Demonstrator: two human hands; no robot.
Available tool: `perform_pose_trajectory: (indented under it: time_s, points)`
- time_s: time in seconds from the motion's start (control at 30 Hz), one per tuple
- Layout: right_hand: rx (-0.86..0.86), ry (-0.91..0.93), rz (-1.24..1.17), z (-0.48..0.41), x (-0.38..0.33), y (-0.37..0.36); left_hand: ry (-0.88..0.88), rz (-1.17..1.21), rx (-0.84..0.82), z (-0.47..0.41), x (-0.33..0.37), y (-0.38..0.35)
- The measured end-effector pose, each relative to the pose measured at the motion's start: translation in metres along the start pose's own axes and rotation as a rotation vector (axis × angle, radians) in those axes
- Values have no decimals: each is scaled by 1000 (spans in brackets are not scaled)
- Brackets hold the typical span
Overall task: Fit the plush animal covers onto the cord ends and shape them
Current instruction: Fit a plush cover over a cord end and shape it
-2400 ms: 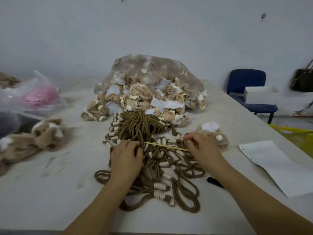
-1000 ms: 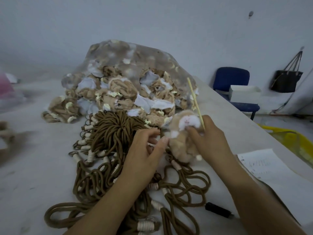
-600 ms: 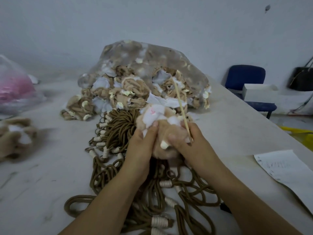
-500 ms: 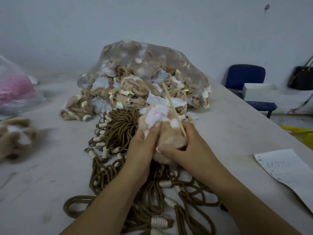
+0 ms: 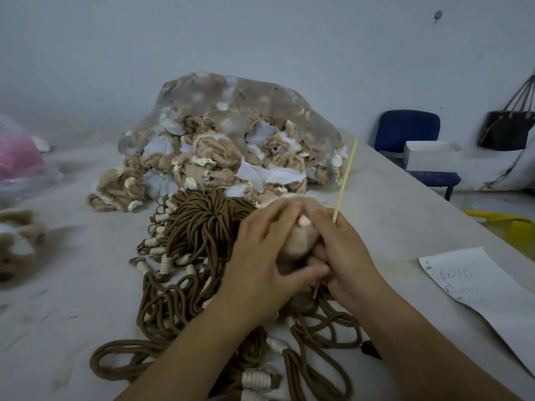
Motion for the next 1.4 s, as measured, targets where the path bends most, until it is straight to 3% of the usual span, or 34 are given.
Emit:
perform_pose_trajectory:
  time_s: [0.07, 0.2, 0.27, 0.37, 0.47, 0.57, 0.83, 1.0, 1.17, 1.4]
  points:
    - [-27, -5, -102, 0, 0, -1, 189, 204, -9, 1, -2, -1]
    - [-70, 116, -32, 1, 0, 0, 336, 433, 213, 0, -14, 11]
    - [-14, 188, 169, 3, 1, 3, 410, 646, 271, 1, -16, 14]
    - [102, 302, 695, 4, 0, 15, 468, 922, 358, -3, -17, 19]
    - [50, 401, 1170, 1, -2, 26, 418, 989, 370, -8, -15, 26]
    - [49, 418, 1378, -1, -8, 31, 456, 1061, 431, -9, -19, 29]
    - [77, 492, 1490, -2, -11, 37, 535, 1059, 544, -9, -20, 30]
    - [174, 421, 1471, -6, -5, 34, 439, 893, 444, -9, -16, 31]
    - [97, 464, 1390, -6, 4, 27, 391, 748, 394, -7, -16, 33]
    - [105, 400, 1281, -4, 9, 20, 461, 790, 353, -6, -18, 30]
Point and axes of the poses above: each hand's wrist, its own z-axis away from the middle knuckle, its own y-axis out of the back of the hand, x = y × z, the point moved 1 cm from there along -z, towards the middle knuckle, and after that the axes turned 13 degrees about z, right-handed, at the moved point
